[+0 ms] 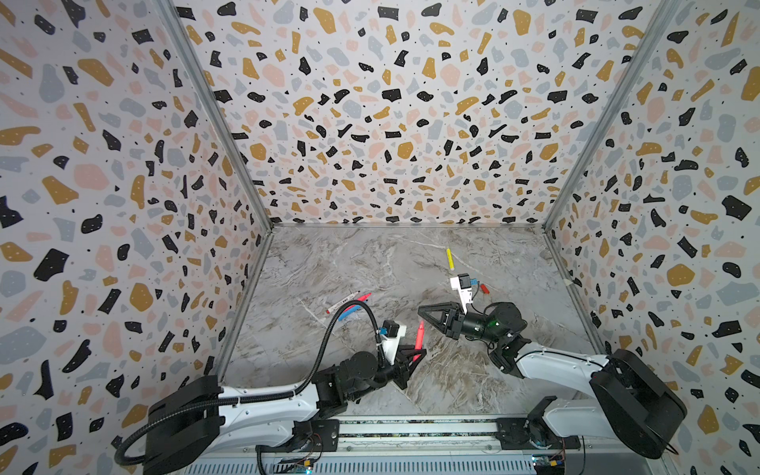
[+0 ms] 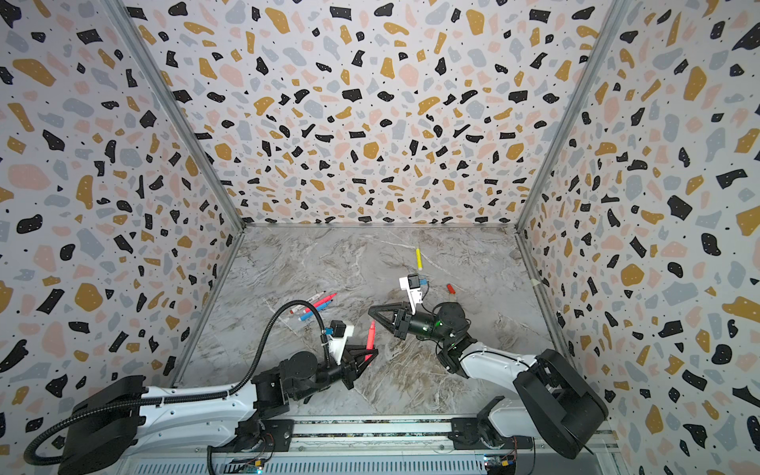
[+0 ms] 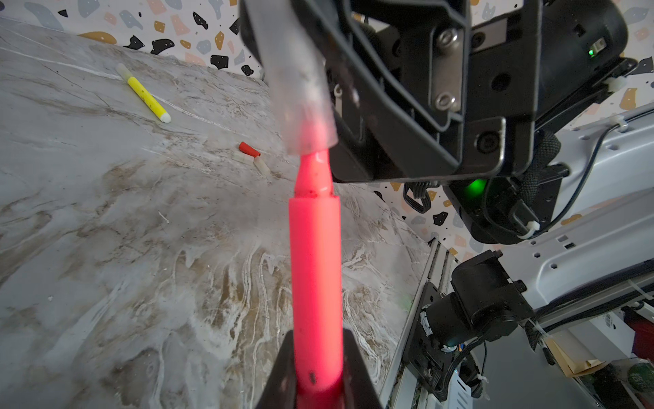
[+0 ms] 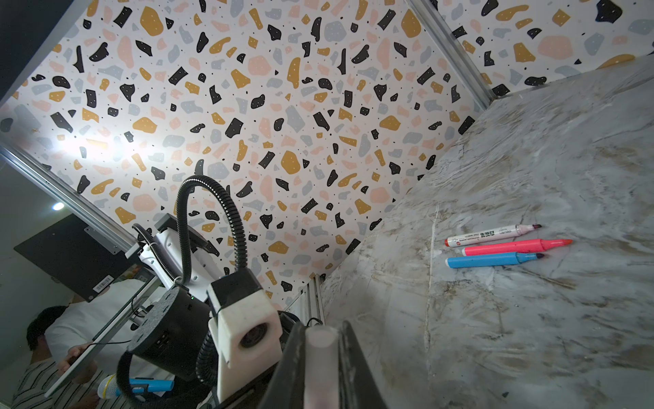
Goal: Insert the pens into the pen caps
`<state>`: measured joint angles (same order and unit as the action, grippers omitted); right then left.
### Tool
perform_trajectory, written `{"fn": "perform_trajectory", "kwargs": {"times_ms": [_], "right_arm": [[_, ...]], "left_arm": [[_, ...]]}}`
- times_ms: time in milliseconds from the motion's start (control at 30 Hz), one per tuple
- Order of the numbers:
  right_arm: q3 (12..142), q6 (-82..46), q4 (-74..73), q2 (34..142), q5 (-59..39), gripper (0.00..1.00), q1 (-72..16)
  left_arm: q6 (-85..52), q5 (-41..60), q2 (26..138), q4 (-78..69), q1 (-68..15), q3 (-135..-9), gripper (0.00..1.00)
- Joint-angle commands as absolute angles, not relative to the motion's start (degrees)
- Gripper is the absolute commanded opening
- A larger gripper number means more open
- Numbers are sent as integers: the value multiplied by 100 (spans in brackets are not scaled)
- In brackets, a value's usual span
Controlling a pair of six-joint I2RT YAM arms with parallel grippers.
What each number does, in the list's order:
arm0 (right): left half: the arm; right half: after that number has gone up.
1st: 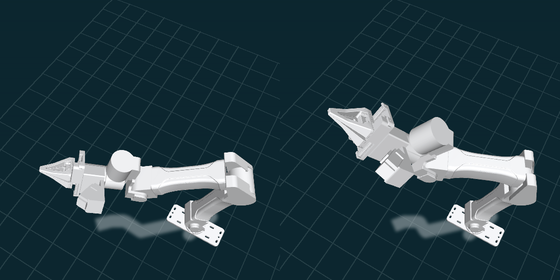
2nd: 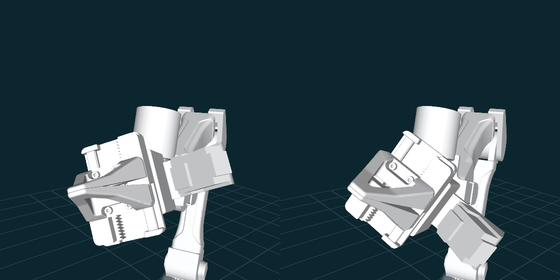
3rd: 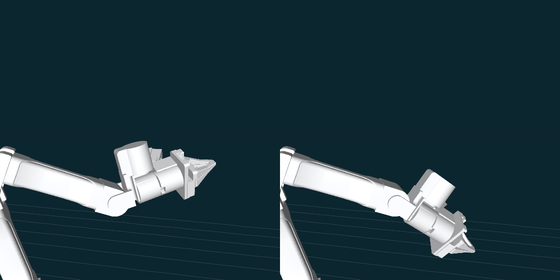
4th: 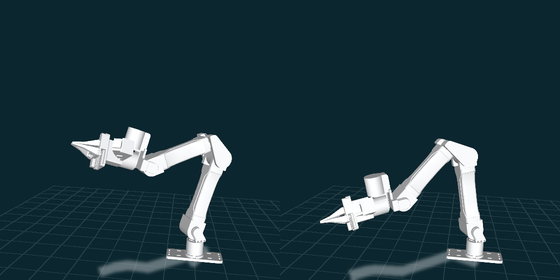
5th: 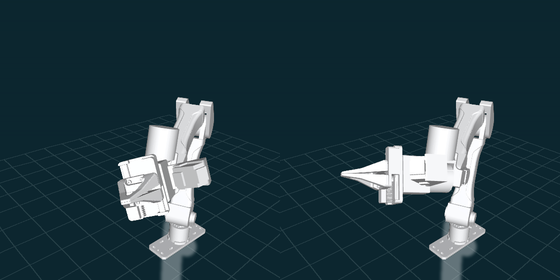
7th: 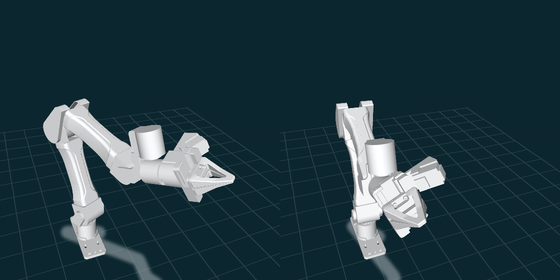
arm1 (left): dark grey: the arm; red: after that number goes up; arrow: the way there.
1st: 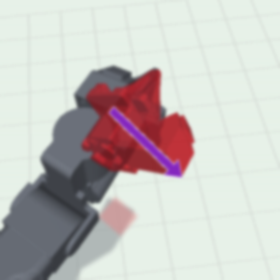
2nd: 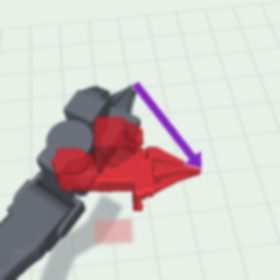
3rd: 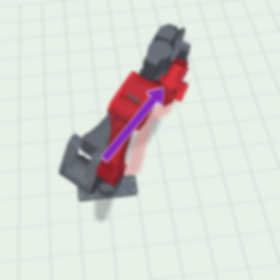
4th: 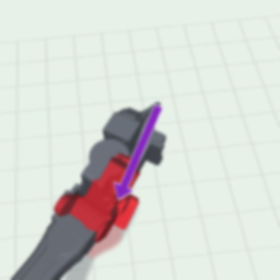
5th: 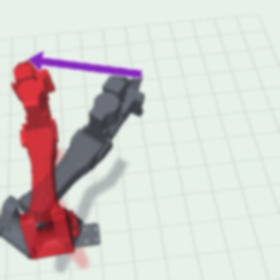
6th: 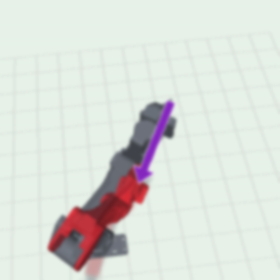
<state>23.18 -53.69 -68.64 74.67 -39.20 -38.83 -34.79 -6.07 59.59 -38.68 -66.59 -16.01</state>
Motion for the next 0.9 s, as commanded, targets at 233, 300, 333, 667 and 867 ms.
{"fn": "perform_trajectory", "kwargs": {"times_ms": [233,300,333,667,867], "right_arm": [[1906,-5321,-7837,7590,-3660,19,-4474],[1805,-5286,-7942,7610,-3546,20,-4574],[1743,-5289,-7977,7598,-3473,20,-4608],[1498,-5340,-8274,7575,-3165,21,-4711],[1496,-5272,-8253,7452,-3235,30,-4720]], "left_arm": [[-3655,-863,5872,-4627,-6653,-1577,0],[-3697,-916,5858,-4707,-6653,-1518,0],[-3717,-948,5837,-4742,-6653,-1487,0],[-3752,-1129,5739,-4913,-6651,-1389,0],[-3684,-1125,5714,-4904,-6653,-1354,0]]}}
